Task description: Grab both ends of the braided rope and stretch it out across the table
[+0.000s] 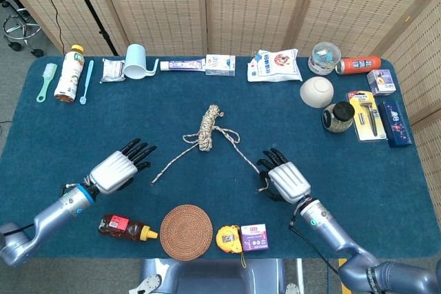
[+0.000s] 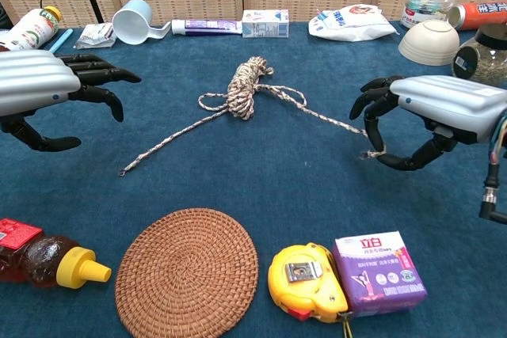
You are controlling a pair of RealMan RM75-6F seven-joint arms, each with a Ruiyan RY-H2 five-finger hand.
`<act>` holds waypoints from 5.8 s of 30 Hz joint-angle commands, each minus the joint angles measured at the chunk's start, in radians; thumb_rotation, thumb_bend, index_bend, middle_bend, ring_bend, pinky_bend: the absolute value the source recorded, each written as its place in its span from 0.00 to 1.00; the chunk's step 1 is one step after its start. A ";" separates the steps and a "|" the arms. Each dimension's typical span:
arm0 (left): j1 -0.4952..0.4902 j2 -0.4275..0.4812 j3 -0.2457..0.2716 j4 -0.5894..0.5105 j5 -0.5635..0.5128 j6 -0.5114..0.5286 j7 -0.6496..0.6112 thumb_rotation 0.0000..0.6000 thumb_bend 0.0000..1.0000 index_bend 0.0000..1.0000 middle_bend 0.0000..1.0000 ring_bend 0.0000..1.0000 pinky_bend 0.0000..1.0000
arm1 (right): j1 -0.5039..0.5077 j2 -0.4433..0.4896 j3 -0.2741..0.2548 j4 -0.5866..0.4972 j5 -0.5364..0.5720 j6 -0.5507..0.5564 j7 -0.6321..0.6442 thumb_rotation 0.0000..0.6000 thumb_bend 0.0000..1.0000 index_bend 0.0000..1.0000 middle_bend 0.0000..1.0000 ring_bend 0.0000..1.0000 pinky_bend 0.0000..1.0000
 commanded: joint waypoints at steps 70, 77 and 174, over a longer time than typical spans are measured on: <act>-0.159 -0.353 0.017 0.266 -0.170 -0.078 -0.026 1.00 0.36 0.34 0.00 0.00 0.00 | -0.026 -0.016 0.010 0.080 0.034 -0.039 0.059 1.00 0.44 0.64 0.25 0.10 0.00; -0.154 -0.348 0.021 0.266 -0.180 -0.068 -0.041 1.00 0.36 0.38 0.00 0.00 0.00 | -0.026 -0.017 0.011 0.081 0.035 -0.042 0.060 1.00 0.44 0.64 0.25 0.11 0.00; -0.083 -0.218 -0.013 0.133 -0.278 0.030 -0.068 1.00 0.39 0.66 0.14 0.00 0.00 | -0.042 0.029 0.026 0.030 0.042 -0.023 0.015 1.00 0.47 0.68 0.30 0.16 0.00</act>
